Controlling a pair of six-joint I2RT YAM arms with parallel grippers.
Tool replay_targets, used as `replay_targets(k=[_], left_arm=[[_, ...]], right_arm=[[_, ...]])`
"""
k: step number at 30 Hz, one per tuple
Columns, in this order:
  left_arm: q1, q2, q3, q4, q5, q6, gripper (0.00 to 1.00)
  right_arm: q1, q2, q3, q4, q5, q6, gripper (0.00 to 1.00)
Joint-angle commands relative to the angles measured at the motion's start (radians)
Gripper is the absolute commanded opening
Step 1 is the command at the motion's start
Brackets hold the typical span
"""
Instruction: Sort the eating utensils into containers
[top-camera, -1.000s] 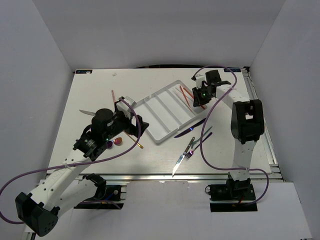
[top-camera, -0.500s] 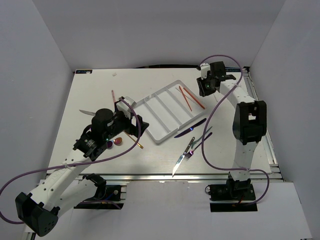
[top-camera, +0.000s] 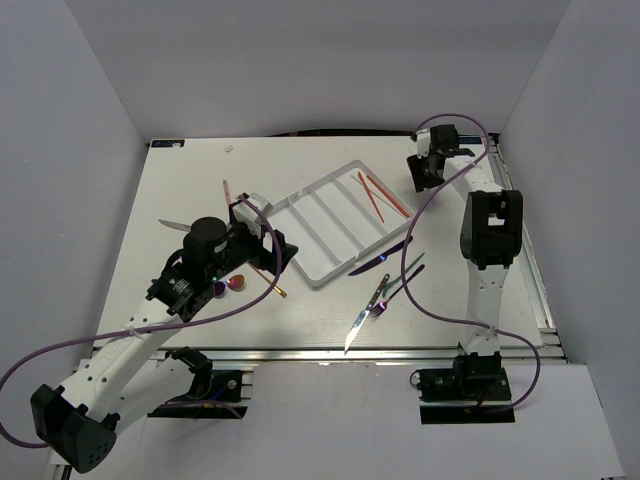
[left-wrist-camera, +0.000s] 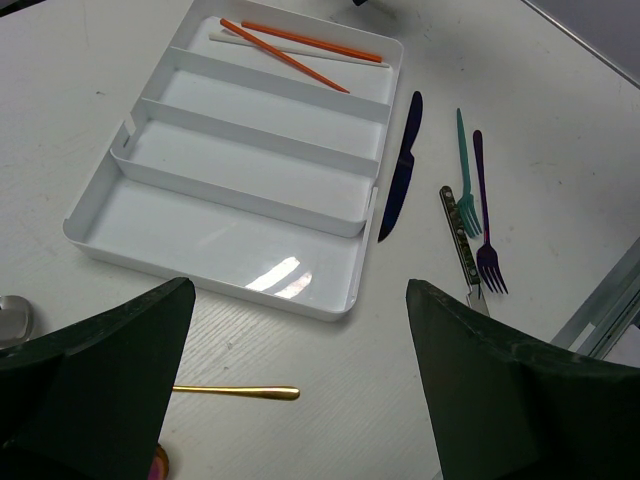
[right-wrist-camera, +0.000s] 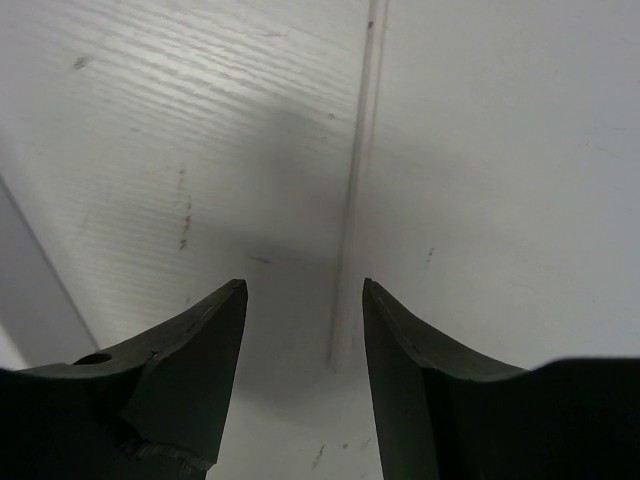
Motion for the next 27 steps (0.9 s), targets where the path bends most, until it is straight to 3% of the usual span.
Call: replay_targets(k=[1, 9, 18, 25, 27], left_arm=[[0.003, -0.008, 0.001, 0.011, -0.002, 0.005, 0.98], [0.003, 0.002, 0.0, 0.013, -0.007, 0.005, 0.98], [0.003, -0.004, 0.0, 0.011, -0.005, 0.008, 0.98], [0.001, -0.012, 0.0, 0.013, -0.004, 0.008, 0.98], [0.003, -0.014, 0.001, 0.013, -0.002, 0.008, 0.98]], right_arm=[[-0.033, 0.022, 0.079, -0.011, -0.008, 0.014, 0.56], [-0.05, 0.076, 0.076, -0.021, -0.068, 0.005, 0.51], [-0.07, 0.113, 0.073, -0.047, -0.111, -0.001, 0.32], [-0.112, 0.084, 0.045, -0.08, -0.152, -0.015, 0.0], [-0.119, 0.032, 0.016, -0.062, -0.163, -0.016, 0.0]])
